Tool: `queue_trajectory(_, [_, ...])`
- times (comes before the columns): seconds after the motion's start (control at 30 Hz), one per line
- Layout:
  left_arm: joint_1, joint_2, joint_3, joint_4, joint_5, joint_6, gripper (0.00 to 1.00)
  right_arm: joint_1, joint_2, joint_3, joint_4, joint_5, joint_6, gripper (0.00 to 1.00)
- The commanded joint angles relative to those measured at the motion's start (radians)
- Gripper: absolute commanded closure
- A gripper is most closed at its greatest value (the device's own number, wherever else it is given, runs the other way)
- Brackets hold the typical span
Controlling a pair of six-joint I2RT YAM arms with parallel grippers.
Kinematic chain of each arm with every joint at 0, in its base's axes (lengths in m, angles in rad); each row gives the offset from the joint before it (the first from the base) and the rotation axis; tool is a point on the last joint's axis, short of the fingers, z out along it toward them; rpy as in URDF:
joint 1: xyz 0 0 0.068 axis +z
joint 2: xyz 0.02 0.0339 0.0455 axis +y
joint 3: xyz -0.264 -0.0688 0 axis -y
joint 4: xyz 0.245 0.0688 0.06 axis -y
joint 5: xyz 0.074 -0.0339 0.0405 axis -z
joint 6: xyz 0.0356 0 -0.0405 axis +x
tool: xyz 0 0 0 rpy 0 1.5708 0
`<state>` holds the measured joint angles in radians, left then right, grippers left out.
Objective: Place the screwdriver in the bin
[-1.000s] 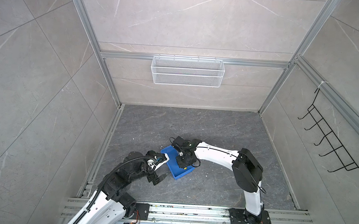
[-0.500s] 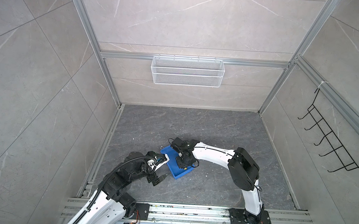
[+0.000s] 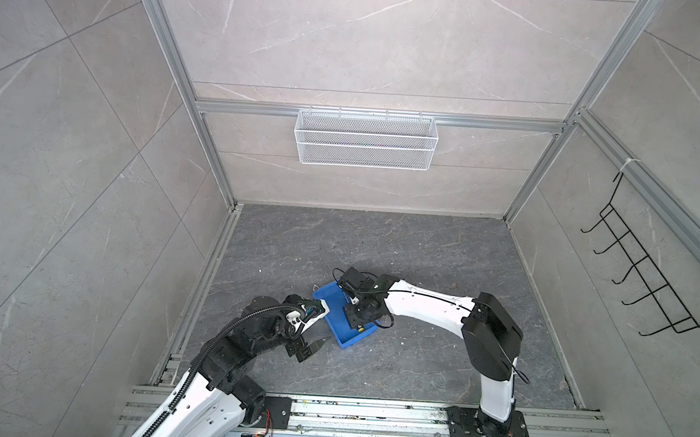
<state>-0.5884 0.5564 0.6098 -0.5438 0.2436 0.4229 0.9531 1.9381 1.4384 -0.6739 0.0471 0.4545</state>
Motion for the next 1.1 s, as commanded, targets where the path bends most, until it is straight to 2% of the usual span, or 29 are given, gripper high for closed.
queue_trajectory(0.0, [0.007, -0.012, 0.021, 0.04, -0.018, -0.024, 0.0, 0.007, -0.076, -0.025, 0.034, 0.03, -0.002, 0.37])
queue_trajectory(0.23, [0.007, -0.008, -0.002, 0.118, -0.058, -0.06, 0.0, 0.004, -0.206, -0.092, 0.106, 0.113, -0.004, 0.17])
queue_trajectory(0.4, [0.014, 0.043, -0.039, 0.281, -0.12, -0.096, 0.0, -0.036, -0.301, -0.148, 0.172, 0.152, -0.033, 0.03])
queue_trajectory(0.57, [0.047, 0.139, -0.071, 0.481, -0.194, -0.148, 0.0, -0.108, -0.413, -0.252, 0.271, 0.18, -0.084, 0.01])
queue_trajectory(0.63, [0.084, 0.18, -0.085, 0.561, -0.214, -0.174, 0.0, -0.137, -0.459, -0.3, 0.31, 0.214, -0.12, 0.01])
queue_trajectory(0.8, [0.269, 0.301, -0.11, 0.734, -0.203, -0.291, 0.0, -0.258, -0.588, -0.466, 0.462, 0.263, -0.208, 0.01])
queue_trajectory(0.93, [0.39, 0.382, -0.124, 0.83, -0.202, -0.35, 0.0, -0.366, -0.667, -0.572, 0.553, 0.287, -0.275, 0.01])
queue_trajectory(1.07, [0.484, 0.461, -0.126, 0.882, -0.2, -0.396, 0.0, -0.447, -0.729, -0.692, 0.673, 0.362, -0.368, 0.01])
